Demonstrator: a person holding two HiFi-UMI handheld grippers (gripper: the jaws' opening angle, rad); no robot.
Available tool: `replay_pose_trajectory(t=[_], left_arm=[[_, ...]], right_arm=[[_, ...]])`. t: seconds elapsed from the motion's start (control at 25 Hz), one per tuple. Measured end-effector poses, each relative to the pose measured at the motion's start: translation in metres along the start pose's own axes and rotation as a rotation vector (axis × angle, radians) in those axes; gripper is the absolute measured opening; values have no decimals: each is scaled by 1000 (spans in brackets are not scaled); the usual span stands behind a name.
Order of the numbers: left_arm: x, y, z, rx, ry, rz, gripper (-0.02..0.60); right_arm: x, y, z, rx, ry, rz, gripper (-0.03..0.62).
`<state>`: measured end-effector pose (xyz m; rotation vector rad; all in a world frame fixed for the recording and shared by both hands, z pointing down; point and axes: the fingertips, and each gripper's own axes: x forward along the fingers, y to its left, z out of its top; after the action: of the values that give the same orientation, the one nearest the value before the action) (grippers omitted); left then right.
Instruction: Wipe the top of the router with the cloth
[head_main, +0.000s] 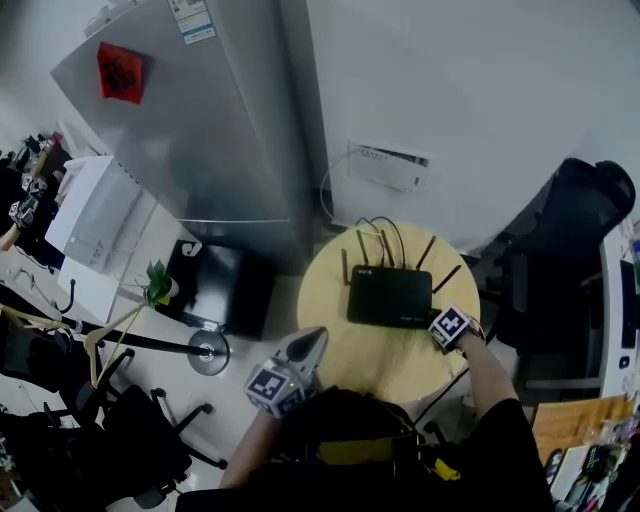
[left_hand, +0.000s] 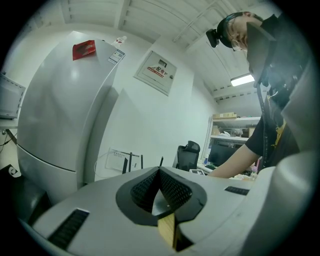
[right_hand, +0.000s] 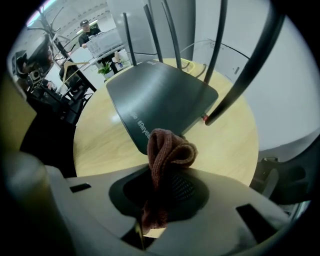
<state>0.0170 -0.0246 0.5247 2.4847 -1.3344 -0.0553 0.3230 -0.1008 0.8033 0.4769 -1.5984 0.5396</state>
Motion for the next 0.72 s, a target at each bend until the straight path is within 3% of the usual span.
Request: replay_pose_trajectory(t=[0.44,0.72], left_arm=[[-7,20,11,5,-21,-37,0],[-10,26,15,2,-23,-70,0]], right_arm=[[1,23,-8,263,-34,1,64],[3,36,-8,311,-48,-16,64]])
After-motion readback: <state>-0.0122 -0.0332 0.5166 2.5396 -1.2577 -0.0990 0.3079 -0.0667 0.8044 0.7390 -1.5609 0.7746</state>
